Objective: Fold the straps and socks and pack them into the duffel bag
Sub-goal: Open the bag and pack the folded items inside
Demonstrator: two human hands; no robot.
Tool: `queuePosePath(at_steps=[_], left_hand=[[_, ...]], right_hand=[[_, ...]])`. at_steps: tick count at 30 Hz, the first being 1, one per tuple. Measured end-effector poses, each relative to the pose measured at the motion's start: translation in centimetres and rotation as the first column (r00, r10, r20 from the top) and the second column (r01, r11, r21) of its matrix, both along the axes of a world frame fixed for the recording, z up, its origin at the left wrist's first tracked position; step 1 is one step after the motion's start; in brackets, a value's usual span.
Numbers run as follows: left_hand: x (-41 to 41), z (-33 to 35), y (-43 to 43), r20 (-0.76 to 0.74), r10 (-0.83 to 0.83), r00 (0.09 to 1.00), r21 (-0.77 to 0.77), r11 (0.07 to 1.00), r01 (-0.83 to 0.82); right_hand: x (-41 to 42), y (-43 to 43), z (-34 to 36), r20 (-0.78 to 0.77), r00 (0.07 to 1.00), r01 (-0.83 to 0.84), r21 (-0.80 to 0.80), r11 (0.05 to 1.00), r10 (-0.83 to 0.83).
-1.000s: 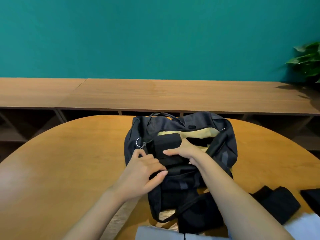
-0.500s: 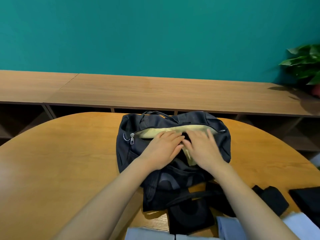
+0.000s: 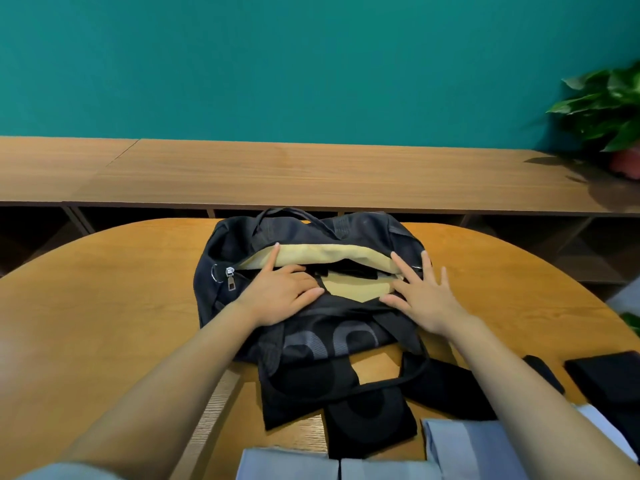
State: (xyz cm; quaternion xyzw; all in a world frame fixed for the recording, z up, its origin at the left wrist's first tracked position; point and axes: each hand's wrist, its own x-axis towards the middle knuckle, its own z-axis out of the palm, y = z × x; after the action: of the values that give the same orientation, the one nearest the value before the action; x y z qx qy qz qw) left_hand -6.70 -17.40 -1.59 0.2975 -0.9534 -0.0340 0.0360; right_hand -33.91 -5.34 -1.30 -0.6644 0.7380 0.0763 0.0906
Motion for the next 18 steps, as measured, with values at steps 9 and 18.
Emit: queuePosePath(at_steps=[9,18], left_hand=[[2.8,0.1,0.6,-0.017,0.095,0.995,0.099,0.991,-0.093],[7.0,0.6,10.5,-0.315,0.117,0.942,-0.084,0.985,-0.15]], right_hand=[[2.2,0.3,3.3,0.147,0.989,0.032,-0.176,0.984,-0.006],[8.5,9.4,3.4,0.183,0.94,-0.181,-0.451,0.874,0.289]])
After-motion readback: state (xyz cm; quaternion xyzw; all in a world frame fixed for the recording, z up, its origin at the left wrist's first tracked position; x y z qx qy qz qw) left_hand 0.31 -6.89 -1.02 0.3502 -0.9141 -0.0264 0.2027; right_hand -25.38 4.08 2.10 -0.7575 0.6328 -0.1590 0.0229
